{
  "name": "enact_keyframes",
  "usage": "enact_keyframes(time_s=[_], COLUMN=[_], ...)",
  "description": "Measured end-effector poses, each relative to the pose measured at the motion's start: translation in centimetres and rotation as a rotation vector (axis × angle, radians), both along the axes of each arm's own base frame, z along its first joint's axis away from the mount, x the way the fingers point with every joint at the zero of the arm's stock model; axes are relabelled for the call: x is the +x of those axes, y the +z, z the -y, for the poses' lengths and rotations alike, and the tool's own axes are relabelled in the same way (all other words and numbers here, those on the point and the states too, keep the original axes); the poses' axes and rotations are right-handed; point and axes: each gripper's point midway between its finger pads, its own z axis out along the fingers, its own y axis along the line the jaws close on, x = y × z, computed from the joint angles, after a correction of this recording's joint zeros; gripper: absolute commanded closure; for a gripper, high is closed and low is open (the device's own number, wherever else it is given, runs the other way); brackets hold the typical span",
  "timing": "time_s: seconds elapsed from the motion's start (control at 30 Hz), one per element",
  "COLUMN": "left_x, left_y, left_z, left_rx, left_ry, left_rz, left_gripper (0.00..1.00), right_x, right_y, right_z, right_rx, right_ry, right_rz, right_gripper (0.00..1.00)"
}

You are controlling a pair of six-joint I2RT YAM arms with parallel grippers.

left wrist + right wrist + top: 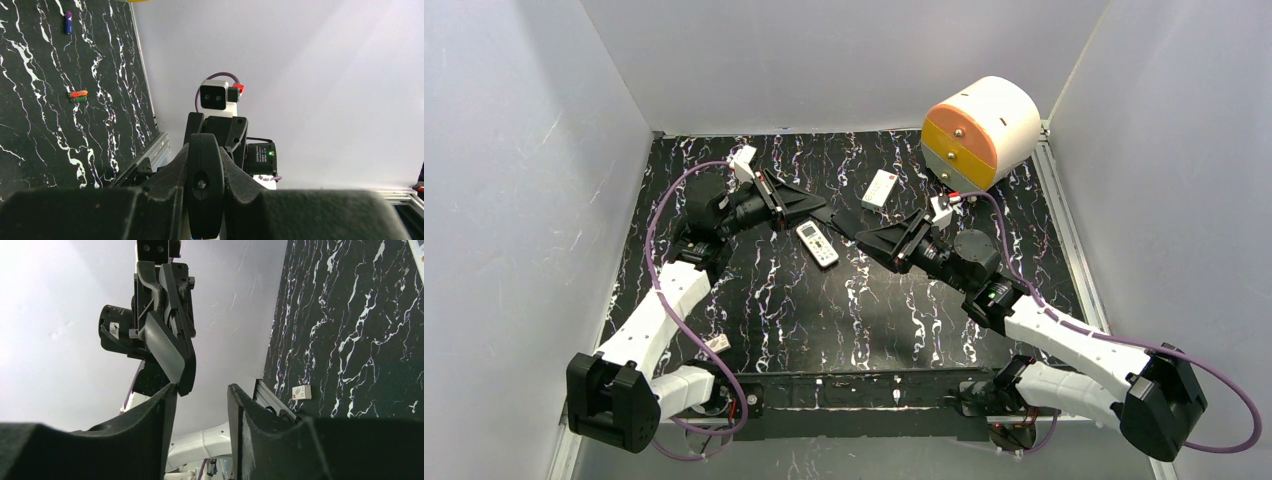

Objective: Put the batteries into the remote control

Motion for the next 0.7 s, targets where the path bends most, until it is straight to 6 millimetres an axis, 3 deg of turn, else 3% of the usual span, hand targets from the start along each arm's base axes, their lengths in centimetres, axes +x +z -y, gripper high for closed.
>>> enact_keyframes(time_s=[0.2,0.37,0.47,0.7], left_x=[-0.2,-0.4,-0.4,-0.5], left_y=[-0.2,-0.4,-0.7,-0.8], left_z=[0.1,0.1,0.1,0.1], left_rx=[0.001,0.002,0.004,0.009], left_ry=[-0.013,-0.021,-0.023,-0.029], left_rz=[-0.002,-0.005,-0.008,-0.003], left_gripper=[1.00,1.00,1.00,1.00], right_x=[0.1,0.1,0.3,1.0], right_y=[-0.3,-0.3,-0.2,0.0], right_z=[-0.1,-0.1,-0.2,-1.5], right_rx=[-0.012,-0.020,-0.020,-0.053], right_ry=[0.001,0.000,0.000,0.021], right_rz=[0.003,0.017,0.019,0.011], right_gripper=[0.27,0.25,0.30,0.55])
